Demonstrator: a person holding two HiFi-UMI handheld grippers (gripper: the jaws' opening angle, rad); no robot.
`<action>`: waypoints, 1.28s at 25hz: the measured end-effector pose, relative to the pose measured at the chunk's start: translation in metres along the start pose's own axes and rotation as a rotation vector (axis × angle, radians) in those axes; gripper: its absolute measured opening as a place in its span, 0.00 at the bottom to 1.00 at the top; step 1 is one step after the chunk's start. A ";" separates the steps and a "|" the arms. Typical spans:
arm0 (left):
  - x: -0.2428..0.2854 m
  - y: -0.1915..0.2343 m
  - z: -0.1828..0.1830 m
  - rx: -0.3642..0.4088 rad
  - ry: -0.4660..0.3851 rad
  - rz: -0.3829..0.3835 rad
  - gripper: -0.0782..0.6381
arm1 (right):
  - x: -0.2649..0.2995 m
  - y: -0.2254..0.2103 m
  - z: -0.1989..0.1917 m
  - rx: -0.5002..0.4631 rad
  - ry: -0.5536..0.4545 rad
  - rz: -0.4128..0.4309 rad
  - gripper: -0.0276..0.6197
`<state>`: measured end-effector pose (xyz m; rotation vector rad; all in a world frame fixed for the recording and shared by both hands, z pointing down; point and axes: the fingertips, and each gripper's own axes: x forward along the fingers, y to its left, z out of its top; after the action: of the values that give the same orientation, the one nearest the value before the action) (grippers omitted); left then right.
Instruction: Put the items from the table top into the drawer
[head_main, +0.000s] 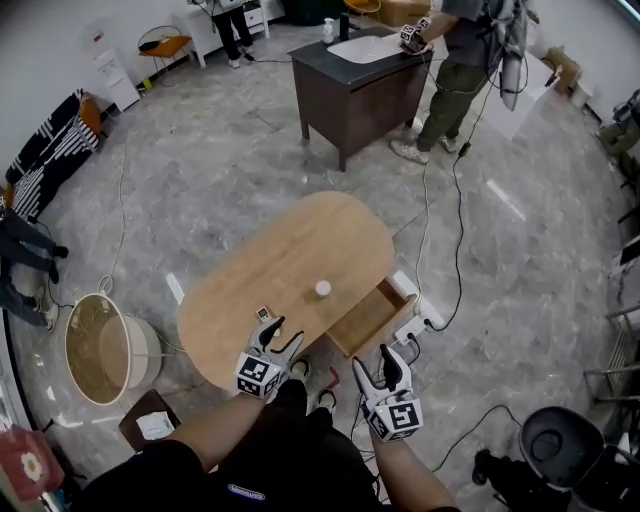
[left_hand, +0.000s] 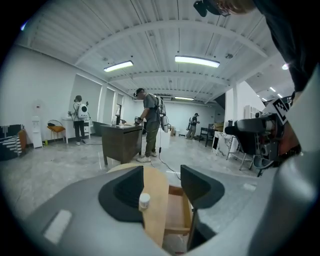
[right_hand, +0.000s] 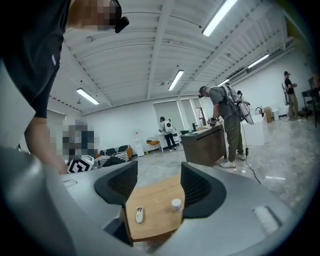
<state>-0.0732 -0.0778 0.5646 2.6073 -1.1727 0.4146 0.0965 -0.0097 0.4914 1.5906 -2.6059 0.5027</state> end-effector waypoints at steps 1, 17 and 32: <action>0.006 0.003 -0.006 -0.003 0.014 -0.006 0.44 | 0.002 0.000 -0.002 0.008 0.002 -0.005 0.48; 0.133 0.057 -0.120 0.040 0.170 -0.185 0.45 | 0.069 -0.058 -0.083 -0.030 0.010 -0.187 0.49; 0.234 0.070 -0.201 0.042 0.277 -0.252 0.53 | 0.110 -0.063 -0.178 0.018 0.166 -0.117 0.51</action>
<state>-0.0086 -0.2148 0.8420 2.5815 -0.7444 0.7236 0.0767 -0.0776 0.6978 1.6193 -2.3794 0.6230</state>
